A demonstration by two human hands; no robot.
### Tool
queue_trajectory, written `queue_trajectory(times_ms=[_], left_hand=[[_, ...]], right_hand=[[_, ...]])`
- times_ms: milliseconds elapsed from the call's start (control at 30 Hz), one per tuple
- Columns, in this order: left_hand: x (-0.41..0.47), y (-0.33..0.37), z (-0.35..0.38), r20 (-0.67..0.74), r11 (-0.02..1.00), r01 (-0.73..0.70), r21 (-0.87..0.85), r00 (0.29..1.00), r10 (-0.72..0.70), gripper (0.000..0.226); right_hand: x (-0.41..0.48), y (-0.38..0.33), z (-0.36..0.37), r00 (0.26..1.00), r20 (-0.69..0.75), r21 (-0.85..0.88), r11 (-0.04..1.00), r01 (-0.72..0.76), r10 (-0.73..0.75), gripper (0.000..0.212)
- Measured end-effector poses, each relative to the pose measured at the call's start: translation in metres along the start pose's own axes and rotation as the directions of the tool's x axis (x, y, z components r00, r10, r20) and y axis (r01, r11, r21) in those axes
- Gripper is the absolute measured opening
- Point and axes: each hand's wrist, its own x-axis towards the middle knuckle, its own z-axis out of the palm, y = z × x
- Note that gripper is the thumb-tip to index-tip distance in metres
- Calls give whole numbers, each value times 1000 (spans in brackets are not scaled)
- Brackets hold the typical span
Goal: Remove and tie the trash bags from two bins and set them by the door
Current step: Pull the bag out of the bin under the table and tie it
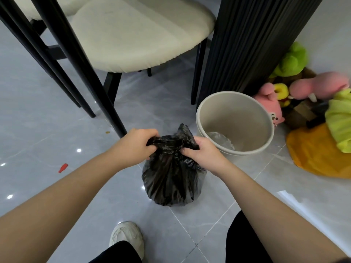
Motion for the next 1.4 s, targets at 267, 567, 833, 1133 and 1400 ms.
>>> queue_trajectory(times_ms=[267, 567, 833, 1133, 1400], left_hand=[[2, 23, 13, -78, 939, -76, -334, 996, 53, 13], [-1, -7, 11, -120, 919, -50, -392, 993, 2, 19], [0, -23, 56, 121, 979, -111, -168, 984, 133, 102], [18, 6, 79, -226, 960, -119, -252, 972, 61, 32], [20, 8, 70, -215, 980, -201, 8, 956, 198, 6]], right_hand=[[3, -3, 15, 993, 77, 19, 996, 83, -84, 24], [1, -4, 14, 999, 22, -9, 999, 34, -34, 4], [-2, -23, 11, 999, 4, -22, 999, 47, -47, 8], [1, -41, -5, 985, -107, -262, 959, 106, -138, 37], [-4, -55, -15, 970, -94, -409, 897, 166, -223, 42]])
